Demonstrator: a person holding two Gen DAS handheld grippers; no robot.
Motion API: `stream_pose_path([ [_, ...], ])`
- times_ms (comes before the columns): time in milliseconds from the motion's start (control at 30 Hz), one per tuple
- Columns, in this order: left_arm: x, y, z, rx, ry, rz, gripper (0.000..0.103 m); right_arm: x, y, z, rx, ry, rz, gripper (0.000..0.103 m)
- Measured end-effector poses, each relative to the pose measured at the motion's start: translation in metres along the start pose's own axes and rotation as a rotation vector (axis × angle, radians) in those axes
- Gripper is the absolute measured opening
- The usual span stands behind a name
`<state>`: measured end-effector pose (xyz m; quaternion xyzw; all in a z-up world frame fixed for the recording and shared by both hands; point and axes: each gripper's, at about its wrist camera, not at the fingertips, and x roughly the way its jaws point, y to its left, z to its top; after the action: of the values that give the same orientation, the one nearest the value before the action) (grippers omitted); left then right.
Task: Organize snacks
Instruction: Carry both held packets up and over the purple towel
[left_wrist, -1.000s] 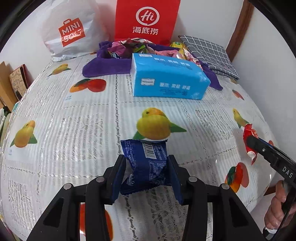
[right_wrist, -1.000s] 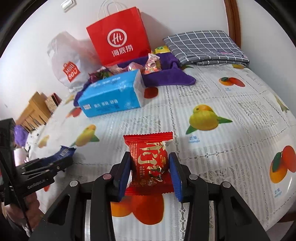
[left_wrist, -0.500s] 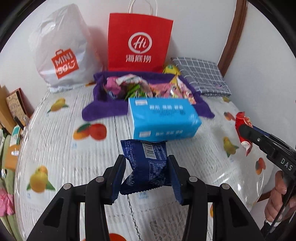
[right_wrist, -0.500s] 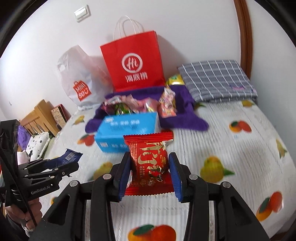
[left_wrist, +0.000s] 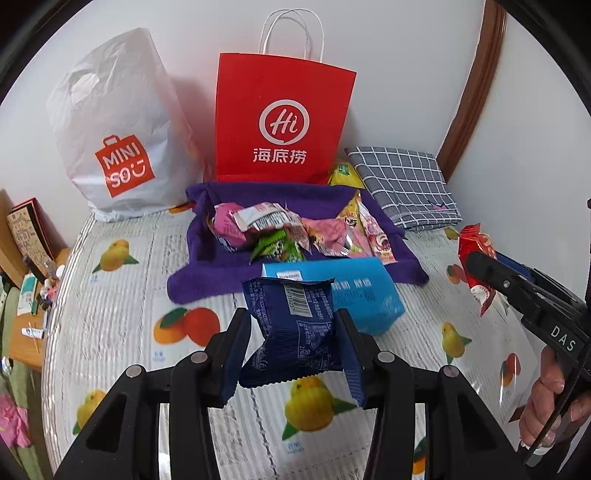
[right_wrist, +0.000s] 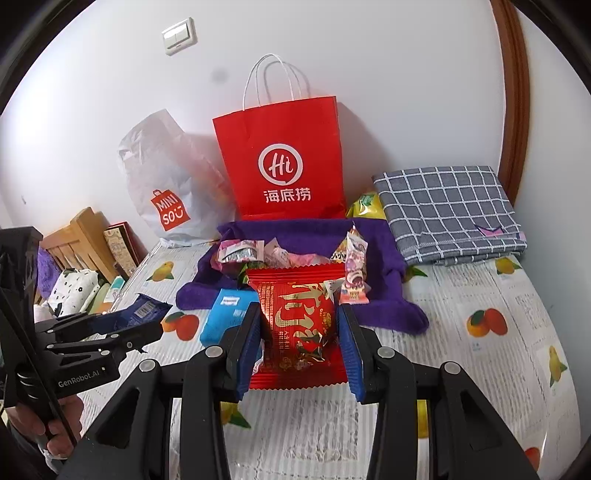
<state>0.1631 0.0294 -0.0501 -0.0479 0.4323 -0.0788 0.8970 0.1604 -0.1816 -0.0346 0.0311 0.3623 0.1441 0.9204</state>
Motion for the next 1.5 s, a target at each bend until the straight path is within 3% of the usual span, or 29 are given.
stream_pose_path([
  [1067, 0.068, 0.022, 0.063, -0.030, 0.041, -0.039, 0.044, 0.083, -0.011, 0.047, -0.021, 0.029, -0.021, 0.040],
  [1500, 0.083, 0.033, 0.102, -0.027, 0.015, -0.039, 0.044, 0.113, -0.006, 0.072, -0.086, 0.033, -0.040, 0.040],
])
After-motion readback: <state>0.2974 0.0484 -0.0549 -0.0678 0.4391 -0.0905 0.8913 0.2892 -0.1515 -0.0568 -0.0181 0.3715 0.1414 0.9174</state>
